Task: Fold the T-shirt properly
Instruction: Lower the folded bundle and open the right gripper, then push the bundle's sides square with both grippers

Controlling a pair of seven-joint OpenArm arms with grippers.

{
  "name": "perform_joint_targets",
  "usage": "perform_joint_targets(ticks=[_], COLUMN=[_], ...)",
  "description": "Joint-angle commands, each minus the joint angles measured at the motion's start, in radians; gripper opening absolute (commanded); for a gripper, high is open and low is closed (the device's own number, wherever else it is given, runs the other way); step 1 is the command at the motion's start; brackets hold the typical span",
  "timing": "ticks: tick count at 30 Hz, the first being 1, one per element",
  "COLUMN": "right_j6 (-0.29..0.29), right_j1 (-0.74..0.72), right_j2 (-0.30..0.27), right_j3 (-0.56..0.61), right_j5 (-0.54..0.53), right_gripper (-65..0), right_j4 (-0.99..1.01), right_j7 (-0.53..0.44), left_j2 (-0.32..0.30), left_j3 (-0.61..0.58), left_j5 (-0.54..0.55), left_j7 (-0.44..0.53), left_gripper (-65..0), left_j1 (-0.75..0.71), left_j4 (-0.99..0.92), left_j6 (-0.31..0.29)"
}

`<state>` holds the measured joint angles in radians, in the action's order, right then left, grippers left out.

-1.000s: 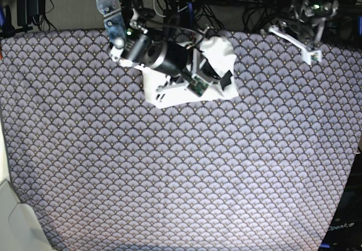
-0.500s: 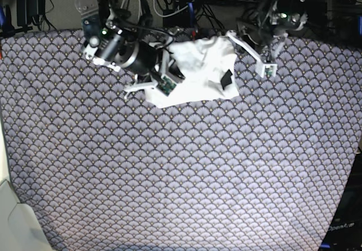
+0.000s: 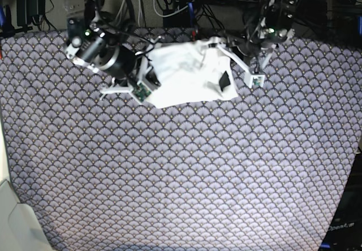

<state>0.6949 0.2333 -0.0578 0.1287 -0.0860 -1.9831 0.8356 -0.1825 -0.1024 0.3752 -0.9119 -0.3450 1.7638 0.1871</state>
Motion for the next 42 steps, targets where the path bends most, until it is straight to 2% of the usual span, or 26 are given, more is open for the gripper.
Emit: perform_joint_targets(ticks=[1,6,11,19,25,28,31,33,35,38,42], right_j6=[0.003,0.003,0.003,0.003,0.003,0.003,0.003,0.003,0.003,0.003,0.003], right_j1=[-0.018,-0.087,-0.157,-0.225,-0.245,-0.234,-0.209,-0.186,-0.167,-0.157,-0.159], right_j2=[0.000,0.000,-0.007,-0.078,-0.156,-0.190,-0.196,-0.192,-0.190,-0.178,-0.170], right_j3=[-0.011,-0.057,-0.079,-0.113,-0.211,-0.229,-0.231,-0.231,-0.225,-0.223,-0.223], right_j5=[-0.014,-0.013,-0.013,-0.011,-0.013,-0.013,-0.014,-0.014,-0.014,-0.016,-0.014], right_gripper=[-65.0,-65.0,-65.0,-65.0,-65.0,-65.0,-65.0,-65.0,-65.0,-65.0,-65.0], right_j4=[-0.018,0.005,0.072,0.224,0.268,0.272,0.305,0.327,0.354,0.374,0.377], right_j7=[-0.025,-0.025,-0.025,-0.034,-0.035,-0.035,-0.051,-0.094,-0.143,-0.174,-0.177], left_j2=[0.016,0.054,0.100,0.196,0.242,0.242,0.239,0.231,0.189,0.153,0.097], left_j3=[-0.007,-0.007,-0.007,-0.006,-0.006,-0.004,0.002,0.003,0.022,0.068,0.151], left_j5=[0.005,0.000,0.002,0.000,0.000,0.008,0.009,0.006,0.009,0.000,0.003], left_j7=[-0.045,-0.046,-0.042,-0.028,0.061,0.066,0.052,0.000,-0.082,-0.163,-0.194], left_gripper=[-64.7,-64.7,-64.7,-64.7,-64.7,-64.7,-64.7,-64.7,-64.7,-64.7,-64.7], left_j1=[-0.002,0.031,0.125,0.373,0.513,0.570,0.594,0.593,0.582,0.502,0.381], left_j4=[-0.020,-0.058,-0.153,-0.417,-0.605,-0.652,-0.632,-0.577,-0.512,-0.393,-0.227], left_j6=[0.001,0.001,0.001,0.001,0.001,0.001,0.001,0.001,0.002,0.002,0.002])
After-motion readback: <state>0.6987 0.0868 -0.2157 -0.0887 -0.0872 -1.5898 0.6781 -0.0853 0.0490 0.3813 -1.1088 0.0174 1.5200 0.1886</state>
